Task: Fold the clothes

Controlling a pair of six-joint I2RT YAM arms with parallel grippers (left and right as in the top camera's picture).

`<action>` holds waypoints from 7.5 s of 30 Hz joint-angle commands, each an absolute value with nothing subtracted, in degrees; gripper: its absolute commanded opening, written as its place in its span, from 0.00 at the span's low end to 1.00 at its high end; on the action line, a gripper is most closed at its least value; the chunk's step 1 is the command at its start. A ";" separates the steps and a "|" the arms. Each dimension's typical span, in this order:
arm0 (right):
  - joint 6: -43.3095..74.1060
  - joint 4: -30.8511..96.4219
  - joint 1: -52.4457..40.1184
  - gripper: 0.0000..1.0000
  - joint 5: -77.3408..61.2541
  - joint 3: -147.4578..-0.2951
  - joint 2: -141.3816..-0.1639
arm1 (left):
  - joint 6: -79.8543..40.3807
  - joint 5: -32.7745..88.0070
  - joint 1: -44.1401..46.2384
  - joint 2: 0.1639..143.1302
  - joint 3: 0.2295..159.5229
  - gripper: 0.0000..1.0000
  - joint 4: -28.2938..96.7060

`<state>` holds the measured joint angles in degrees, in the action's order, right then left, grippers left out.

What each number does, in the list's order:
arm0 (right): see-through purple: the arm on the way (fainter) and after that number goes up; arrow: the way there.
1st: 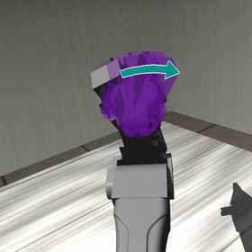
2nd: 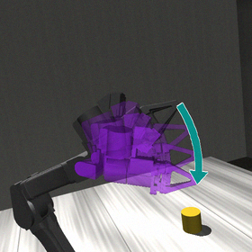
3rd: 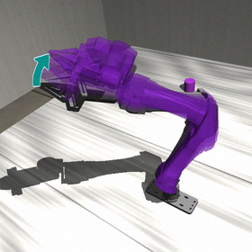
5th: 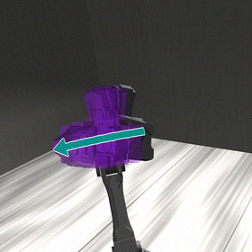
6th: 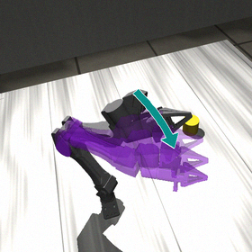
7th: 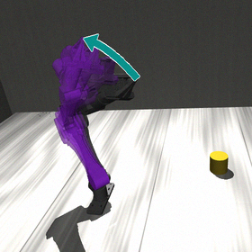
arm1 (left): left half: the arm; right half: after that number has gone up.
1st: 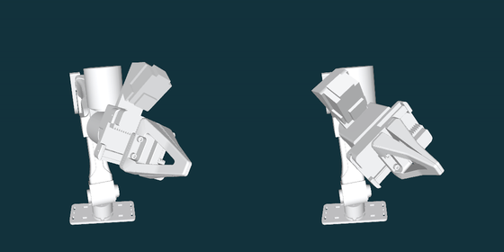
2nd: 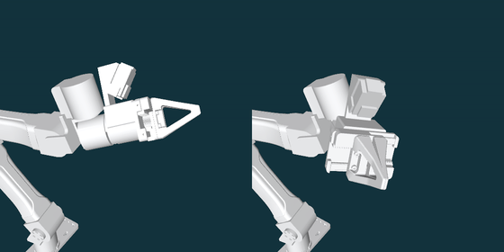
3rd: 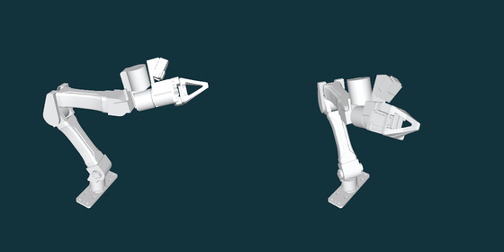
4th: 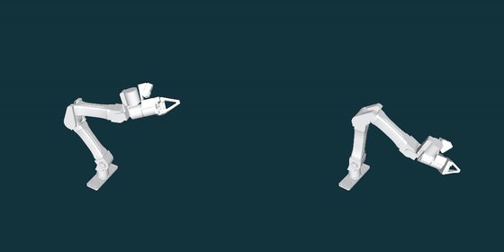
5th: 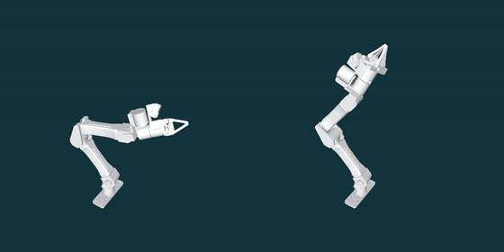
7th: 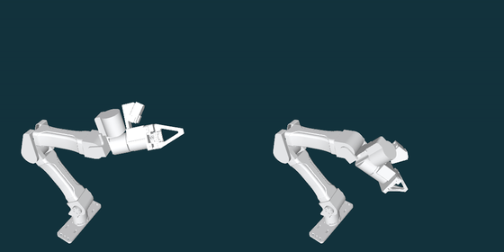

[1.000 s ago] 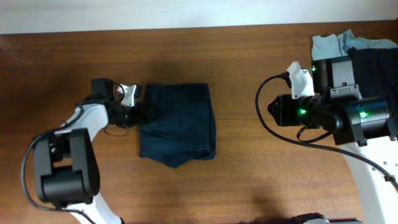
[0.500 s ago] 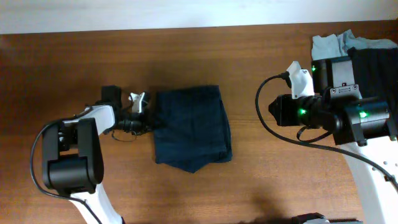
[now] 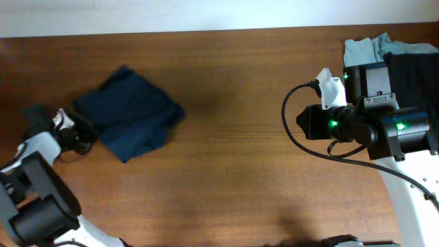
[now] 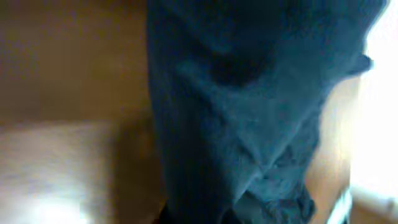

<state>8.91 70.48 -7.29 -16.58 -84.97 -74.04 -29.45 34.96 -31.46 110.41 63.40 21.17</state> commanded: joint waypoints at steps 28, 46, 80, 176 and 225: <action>8.80 70.32 -7.53 0.20 -16.71 -85.41 -74.02 | -50.11 19.68 -38.61 109.16 62.87 0.01 22.26; 8.80 70.70 -7.53 0.20 -15.88 -85.41 -74.02 | -33.69 28.84 -42.92 106.85 62.89 0.45 33.39; 10.15 68.71 -7.53 0.20 -15.88 -85.41 -74.04 | 18.31 15.53 -21.80 113.82 62.89 0.00 12.82; -6.37 45.28 0.01 0.99 -7.11 -16.01 -0.21 | 30.09 25.67 -9.37 76.42 107.68 0.99 82.83; -6.39 42.22 0.01 0.99 -6.81 -9.43 -0.21 | 21.61 13.85 1.04 35.22 50.46 0.99 37.76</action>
<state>-6.61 42.15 -0.40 -6.72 -9.82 -0.73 24.14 16.05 1.61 42.35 60.27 41.47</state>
